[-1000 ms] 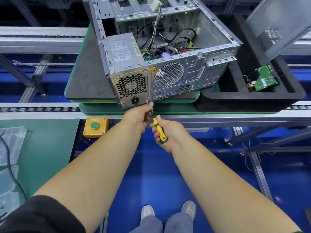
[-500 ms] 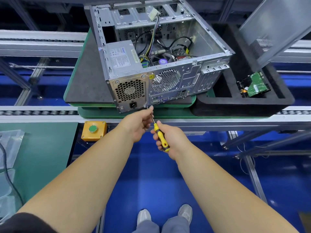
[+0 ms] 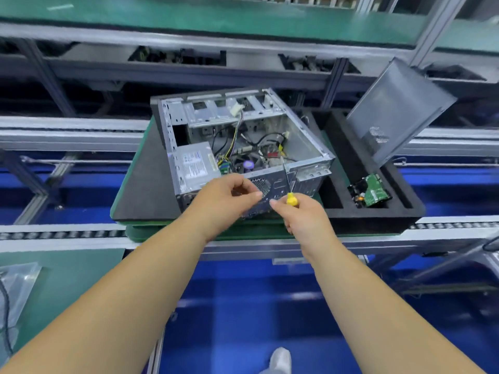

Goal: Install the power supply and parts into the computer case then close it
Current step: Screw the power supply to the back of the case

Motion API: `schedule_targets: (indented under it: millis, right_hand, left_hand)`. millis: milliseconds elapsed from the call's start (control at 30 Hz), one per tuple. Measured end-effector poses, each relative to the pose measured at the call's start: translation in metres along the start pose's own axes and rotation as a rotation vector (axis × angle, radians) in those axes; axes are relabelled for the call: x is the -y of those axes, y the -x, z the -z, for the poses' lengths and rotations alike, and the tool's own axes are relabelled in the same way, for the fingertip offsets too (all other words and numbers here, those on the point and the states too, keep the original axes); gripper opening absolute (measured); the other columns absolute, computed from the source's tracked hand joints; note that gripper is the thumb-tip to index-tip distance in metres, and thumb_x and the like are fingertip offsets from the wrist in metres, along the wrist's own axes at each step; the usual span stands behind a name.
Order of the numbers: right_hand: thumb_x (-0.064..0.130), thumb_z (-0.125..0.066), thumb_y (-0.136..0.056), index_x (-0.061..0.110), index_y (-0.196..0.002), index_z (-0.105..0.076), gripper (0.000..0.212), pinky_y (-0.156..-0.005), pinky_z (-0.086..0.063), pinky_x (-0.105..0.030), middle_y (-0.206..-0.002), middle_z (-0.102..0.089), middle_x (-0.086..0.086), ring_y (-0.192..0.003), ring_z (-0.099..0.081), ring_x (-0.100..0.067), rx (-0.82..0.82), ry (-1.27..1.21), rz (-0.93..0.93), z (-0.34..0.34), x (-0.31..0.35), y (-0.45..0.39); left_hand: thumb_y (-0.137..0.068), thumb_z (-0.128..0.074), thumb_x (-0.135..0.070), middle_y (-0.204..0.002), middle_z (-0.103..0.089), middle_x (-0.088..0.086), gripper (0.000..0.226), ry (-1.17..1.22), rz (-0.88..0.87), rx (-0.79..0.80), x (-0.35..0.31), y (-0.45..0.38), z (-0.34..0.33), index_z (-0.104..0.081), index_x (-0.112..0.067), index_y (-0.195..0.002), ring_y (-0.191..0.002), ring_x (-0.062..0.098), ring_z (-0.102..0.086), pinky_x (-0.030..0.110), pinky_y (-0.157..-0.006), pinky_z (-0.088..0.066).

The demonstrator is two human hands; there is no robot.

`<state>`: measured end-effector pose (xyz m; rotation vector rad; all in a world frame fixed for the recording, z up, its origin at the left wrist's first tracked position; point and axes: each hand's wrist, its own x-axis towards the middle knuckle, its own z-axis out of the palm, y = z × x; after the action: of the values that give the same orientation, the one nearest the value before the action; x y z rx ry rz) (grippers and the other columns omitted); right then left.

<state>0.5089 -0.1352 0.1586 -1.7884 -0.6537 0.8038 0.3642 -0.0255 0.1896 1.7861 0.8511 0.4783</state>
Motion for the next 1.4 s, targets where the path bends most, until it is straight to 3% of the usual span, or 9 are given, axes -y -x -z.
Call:
schedule_targets:
  millis: [67,167,300,367,500,700,833,967,1400]
  right_hand:
    - [0.038,-0.063,-0.092,0.006,-0.080,-0.061,0.034,-0.058,-0.037,-0.033,-0.049,-0.045,0.008,-0.051,-0.041,-0.014,-0.016,0.033,0.035,0.011,0.010,-0.014]
    - [0.036,-0.057,-0.097,0.023,-0.086,-0.071,0.022,-0.061,-0.044,-0.032,-0.056,-0.057,0.008,-0.055,-0.051,-0.012,-0.023,0.017,0.082,0.026,0.029,-0.036]
    - [0.043,-0.054,-0.097,0.012,-0.092,-0.068,0.035,-0.067,-0.047,-0.042,-0.080,-0.064,-0.013,-0.067,-0.055,-0.025,-0.056,0.113,0.168,0.047,0.046,-0.061]
    - [0.045,-0.054,-0.096,0.005,-0.090,-0.064,0.041,-0.063,-0.042,-0.037,-0.080,-0.057,-0.014,-0.066,-0.050,-0.026,-0.104,0.207,0.235,0.058,0.053,-0.075]
    - [0.039,-0.056,-0.096,0.022,-0.078,-0.064,0.025,-0.057,-0.037,-0.032,-0.100,-0.054,-0.007,-0.065,-0.053,-0.016,-0.211,0.484,0.319,0.080,0.063,-0.108]
    - [0.038,-0.053,-0.096,0.023,-0.101,-0.065,0.020,-0.059,-0.038,-0.032,-0.102,-0.041,-0.003,-0.066,-0.051,-0.025,-0.268,0.805,0.198,0.104,0.055,-0.158]
    - [0.042,-0.045,-0.099,0.019,-0.072,-0.057,0.037,-0.052,-0.035,-0.028,-0.077,-0.058,-0.003,-0.061,-0.051,-0.021,-0.133,0.880,0.155,0.102,0.045,-0.187]
    - [0.044,-0.042,-0.101,0.017,-0.070,-0.056,0.043,-0.047,-0.029,-0.026,-0.067,-0.059,-0.001,-0.058,-0.049,-0.016,-0.157,0.923,0.172,0.095,0.044,-0.201]
    - [0.042,-0.041,-0.101,0.015,-0.072,-0.055,0.042,-0.048,-0.028,-0.026,-0.069,-0.055,-0.003,-0.062,-0.050,-0.023,-0.251,0.931,0.235,0.048,0.051,-0.228]
  left_hand:
    - [-0.084,-0.070,-0.031,-0.068,-0.066,-0.016,0.006,-0.046,-0.083,-0.110,-0.013,-0.008,0.005,-0.069,-0.029,-0.079,-0.057,-0.003,-0.056,0.009,-0.054,-0.043]
    - [-0.087,-0.066,-0.029,-0.072,-0.065,-0.015,0.008,-0.150,-0.118,-0.257,-0.025,-0.023,0.014,-0.066,-0.030,-0.079,-0.062,-0.002,-0.055,0.013,-0.055,-0.043]
    - [-0.089,-0.065,-0.031,-0.102,-0.062,-0.011,0.003,-0.307,-0.103,-0.376,-0.025,-0.046,0.018,-0.064,-0.032,-0.092,-0.089,0.002,-0.057,0.022,-0.077,-0.041]
    - [-0.089,-0.066,-0.036,-0.113,-0.056,-0.007,0.016,-0.444,-0.078,-0.433,-0.021,-0.057,0.018,-0.063,-0.030,-0.103,-0.093,0.005,-0.052,0.025,-0.082,-0.038]
    - [-0.089,-0.060,-0.047,-0.128,-0.051,0.003,0.045,-0.736,0.032,-0.556,-0.009,-0.075,0.013,-0.056,-0.021,-0.125,-0.115,0.021,-0.048,0.035,-0.095,-0.039]
    - [-0.091,-0.056,-0.048,-0.129,-0.052,0.011,0.054,-0.922,0.078,-0.577,0.008,-0.090,-0.001,-0.054,-0.011,-0.130,-0.118,0.031,-0.047,0.042,-0.102,-0.037]
    - [-0.088,-0.054,-0.054,-0.129,-0.051,0.006,0.055,-0.911,0.105,-0.612,0.012,-0.094,-0.003,-0.055,-0.016,-0.128,-0.117,0.028,-0.047,0.043,-0.102,-0.039]
    - [-0.087,-0.050,-0.060,-0.125,-0.049,-0.003,0.054,-0.894,0.091,-0.606,0.018,-0.099,0.004,-0.057,-0.021,-0.124,-0.115,0.022,-0.048,0.041,-0.101,-0.042]
    - [-0.086,-0.053,-0.057,-0.132,-0.046,-0.007,0.056,-0.853,0.083,-0.523,0.038,-0.150,0.069,-0.052,-0.024,-0.131,-0.121,0.018,-0.046,0.037,-0.101,-0.041]
